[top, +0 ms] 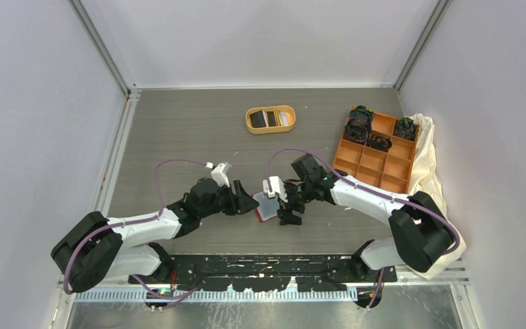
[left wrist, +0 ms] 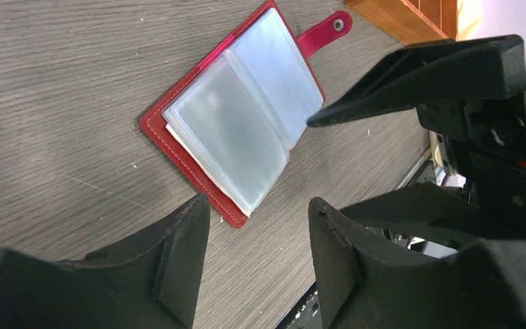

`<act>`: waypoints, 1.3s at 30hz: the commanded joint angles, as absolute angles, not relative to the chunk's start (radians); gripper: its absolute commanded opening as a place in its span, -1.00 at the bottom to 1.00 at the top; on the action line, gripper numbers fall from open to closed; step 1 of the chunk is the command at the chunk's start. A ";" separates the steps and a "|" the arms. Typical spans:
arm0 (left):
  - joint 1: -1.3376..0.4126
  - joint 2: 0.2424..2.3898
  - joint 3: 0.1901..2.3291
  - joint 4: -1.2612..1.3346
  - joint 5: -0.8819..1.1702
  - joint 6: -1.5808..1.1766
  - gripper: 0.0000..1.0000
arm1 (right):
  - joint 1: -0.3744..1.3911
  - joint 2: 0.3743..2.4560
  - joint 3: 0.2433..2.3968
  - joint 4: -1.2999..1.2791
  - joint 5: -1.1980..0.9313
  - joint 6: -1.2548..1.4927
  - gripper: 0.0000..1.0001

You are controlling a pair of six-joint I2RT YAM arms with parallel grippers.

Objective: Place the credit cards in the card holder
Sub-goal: Open the card holder at the center of the board.

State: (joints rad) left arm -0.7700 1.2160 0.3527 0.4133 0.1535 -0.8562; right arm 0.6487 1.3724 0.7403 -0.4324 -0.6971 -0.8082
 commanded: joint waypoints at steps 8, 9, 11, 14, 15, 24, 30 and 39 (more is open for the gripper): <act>-0.764 1.176 0.327 0.473 0.120 -0.847 0.10 | 0.774 1.465 0.740 -0.150 -0.397 -0.834 0.65; -0.764 1.177 0.327 0.474 0.120 -0.847 0.10 | 0.778 1.470 0.740 -0.150 -0.393 -0.839 0.65; -0.764 1.179 0.326 0.477 0.120 -0.847 0.10 | 0.784 1.478 0.740 -0.150 -0.381 -0.845 0.66; -0.764 1.182 0.324 0.481 0.124 -0.848 0.10 | 0.790 1.483 0.742 -0.145 -0.365 -0.848 0.65; -0.763 1.182 0.322 0.483 0.123 -0.849 0.10 | 0.790 1.483 0.742 -0.144 -0.361 -0.850 0.65; -0.763 1.189 0.321 0.493 0.130 -0.853 0.10 | 0.790 1.476 0.749 -0.126 -0.333 -0.820 0.56; -0.763 1.188 0.319 0.492 0.129 -0.854 0.09 | 0.790 1.455 0.755 -0.123 -0.319 -0.793 0.49; -0.762 1.195 0.328 0.500 0.129 -0.857 0.09 | 0.782 1.438 0.758 -0.118 -0.293 -0.770 0.47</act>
State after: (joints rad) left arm -0.7689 1.1980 0.3225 0.4297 0.1387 -0.8574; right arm 0.7837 1.4857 0.7403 -0.1650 -0.3096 -0.7925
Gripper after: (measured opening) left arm 0.546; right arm 0.742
